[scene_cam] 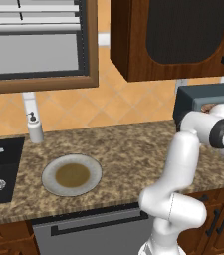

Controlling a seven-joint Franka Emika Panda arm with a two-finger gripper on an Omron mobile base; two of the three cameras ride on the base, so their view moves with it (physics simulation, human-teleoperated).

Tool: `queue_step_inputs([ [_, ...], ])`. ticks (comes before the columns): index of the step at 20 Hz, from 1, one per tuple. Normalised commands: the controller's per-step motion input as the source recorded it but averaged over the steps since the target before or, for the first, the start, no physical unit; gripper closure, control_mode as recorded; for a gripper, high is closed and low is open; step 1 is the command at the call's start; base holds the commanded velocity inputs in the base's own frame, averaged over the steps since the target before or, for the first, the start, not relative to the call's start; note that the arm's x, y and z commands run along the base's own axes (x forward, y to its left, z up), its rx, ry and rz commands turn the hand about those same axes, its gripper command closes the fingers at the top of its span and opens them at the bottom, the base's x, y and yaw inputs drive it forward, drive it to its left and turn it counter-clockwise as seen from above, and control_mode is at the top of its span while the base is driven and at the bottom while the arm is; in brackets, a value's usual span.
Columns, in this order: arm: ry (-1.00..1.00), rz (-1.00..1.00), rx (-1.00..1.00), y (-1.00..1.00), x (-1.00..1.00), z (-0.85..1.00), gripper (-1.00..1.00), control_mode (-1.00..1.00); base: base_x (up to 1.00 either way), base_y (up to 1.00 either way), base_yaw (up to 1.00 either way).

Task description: Pick up the kebab skewer and baguette bread, and place them inside the toaster oven. Close the toaster oven door and start by setting the timer.

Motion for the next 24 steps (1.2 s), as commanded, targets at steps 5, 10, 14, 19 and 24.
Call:
queue_step_inputs([
  [5, -0.03, 0.00, 0.01, 0.00, 0.35, 0.60, -1.00, -1.00, 0.00, 0.00, 0.00],
  [10, -0.03, 0.00, 0.01, 0.00, 0.37, 0.62, -1.00, -1.00, 0.00, 0.00, 0.00],
  [14, -0.02, 0.00, 0.01, 0.00, 0.37, 0.53, -1.00, -1.00, 0.00, 0.00, 0.00],
  [19, -0.02, 0.00, 0.01, -0.01, 0.35, 0.44, -1.00, -1.00, 0.00, 0.00, 0.00],
  [24, -0.01, 0.00, 0.01, -0.01, 0.36, 0.38, -1.00, -1.00, 0.00, 0.00, 0.00],
])
